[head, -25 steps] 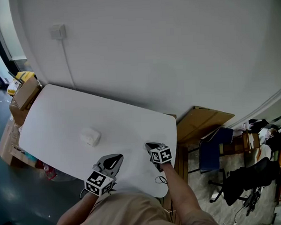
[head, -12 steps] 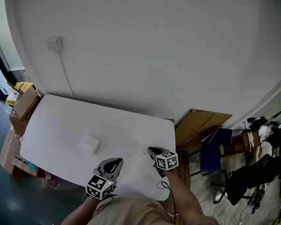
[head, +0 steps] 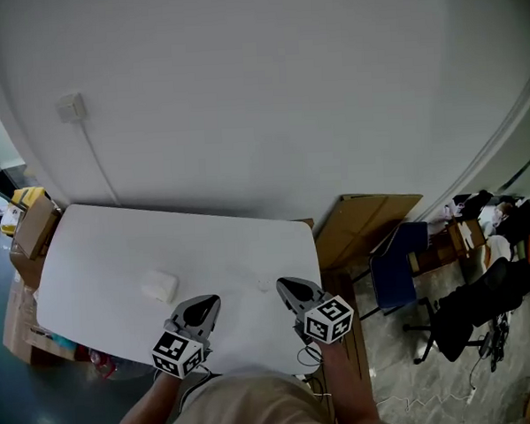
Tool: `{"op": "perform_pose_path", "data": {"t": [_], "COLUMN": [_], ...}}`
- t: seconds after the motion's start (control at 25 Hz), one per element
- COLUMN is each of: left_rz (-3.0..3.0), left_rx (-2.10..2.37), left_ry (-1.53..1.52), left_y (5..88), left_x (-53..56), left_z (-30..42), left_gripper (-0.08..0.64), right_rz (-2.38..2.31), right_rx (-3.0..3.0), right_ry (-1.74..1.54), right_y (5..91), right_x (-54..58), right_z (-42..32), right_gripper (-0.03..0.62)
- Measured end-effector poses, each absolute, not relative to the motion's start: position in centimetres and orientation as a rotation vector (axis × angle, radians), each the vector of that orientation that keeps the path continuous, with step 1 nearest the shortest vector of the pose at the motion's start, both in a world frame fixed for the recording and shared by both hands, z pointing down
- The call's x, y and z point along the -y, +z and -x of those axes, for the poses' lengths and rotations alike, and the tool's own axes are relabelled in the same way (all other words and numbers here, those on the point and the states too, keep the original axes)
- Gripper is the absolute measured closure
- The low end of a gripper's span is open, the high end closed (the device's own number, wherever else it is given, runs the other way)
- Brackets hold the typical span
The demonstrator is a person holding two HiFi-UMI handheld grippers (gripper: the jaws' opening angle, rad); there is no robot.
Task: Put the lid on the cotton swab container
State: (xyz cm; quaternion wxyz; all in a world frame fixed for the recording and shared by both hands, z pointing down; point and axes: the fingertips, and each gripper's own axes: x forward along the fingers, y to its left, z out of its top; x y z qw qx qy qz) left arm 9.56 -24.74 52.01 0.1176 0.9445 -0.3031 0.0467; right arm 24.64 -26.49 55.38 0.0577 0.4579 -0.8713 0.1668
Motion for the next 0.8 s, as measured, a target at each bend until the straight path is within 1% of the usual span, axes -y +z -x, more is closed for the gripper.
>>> {"op": "perform_pose_path", "data": {"t": [0.12,0.28,0.64,0.8], "left_rz": [-2.786,-2.835,-2.908,-2.903], "left_rx": [0.875,0.855,0.805,0.807], "left_ry": [0.091,0.064,0.036,0.053], "left_y": [50.7,48.9,47.3,47.8], "left_x": [25.4,25.8,25.5,25.4], "left_z": [-9.6,-10.1,-11.1,-10.7], "left_gripper": [0.547,0.546,0.547,0.547], "right_rz": [-1.371,-1.33,-1.286,-1.272], "right_rx": [2.742,2.769,2.749,2.738], "right_ry": [0.367,0.22,0.074,0.078], "right_y": [51.5,48.4,46.2,46.6], "right_x": [25.3,24.0,21.8,21.3], "right_z": [-23.6,-22.6,-21.1,-20.2], "right_gripper": [0.575,0.575,0.575,0.575]}}
